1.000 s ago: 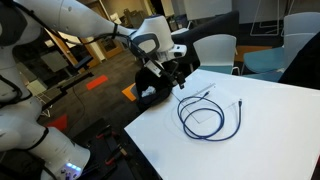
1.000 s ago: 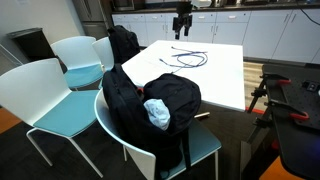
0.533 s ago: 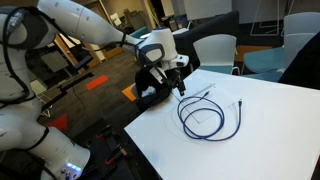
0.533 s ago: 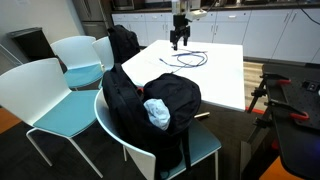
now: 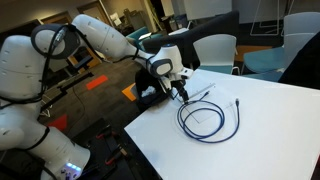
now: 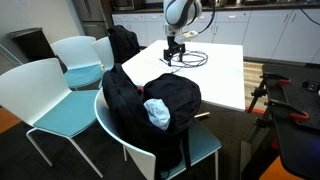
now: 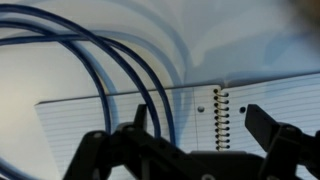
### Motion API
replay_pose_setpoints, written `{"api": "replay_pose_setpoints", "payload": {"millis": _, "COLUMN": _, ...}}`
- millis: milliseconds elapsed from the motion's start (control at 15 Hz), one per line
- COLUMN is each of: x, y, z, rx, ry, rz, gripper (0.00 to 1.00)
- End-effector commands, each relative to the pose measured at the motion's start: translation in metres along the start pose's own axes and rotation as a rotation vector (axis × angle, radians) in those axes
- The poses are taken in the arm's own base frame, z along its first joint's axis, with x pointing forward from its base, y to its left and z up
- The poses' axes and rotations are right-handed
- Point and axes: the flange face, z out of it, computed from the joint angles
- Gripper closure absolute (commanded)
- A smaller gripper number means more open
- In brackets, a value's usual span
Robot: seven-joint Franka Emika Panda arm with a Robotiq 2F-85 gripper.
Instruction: Move the data cable to the right the right then flip the pages in the book
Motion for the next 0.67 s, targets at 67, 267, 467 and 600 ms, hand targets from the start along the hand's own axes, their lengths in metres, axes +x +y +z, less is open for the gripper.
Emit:
{"api": "replay_pose_setpoints", "payload": {"millis": 67, "x": 0.019, "y": 0.009, "z": 0.013, "rx": -0.078, "ry": 0.038, "rz": 0.125, "gripper": 0.0}}
{"api": "replay_pose_setpoints", "payload": {"millis": 267, "x": 0.024, "y": 0.016, "z": 0.022, "rx": -0.11, "ry": 0.032, "rz": 0.177, "gripper": 0.0}}
{"api": "replay_pose_setpoints", "payload": {"millis": 467, "x": 0.027, "y": 0.019, "z": 0.034, "rx": -0.139, "ry": 0.026, "rz": 0.212, "gripper": 0.0}}
{"api": "replay_pose_setpoints", "payload": {"millis": 600, "x": 0.028, "y": 0.019, "z": 0.042, "rx": -0.158, "ry": 0.018, "rz": 0.222, "gripper": 0.0}}
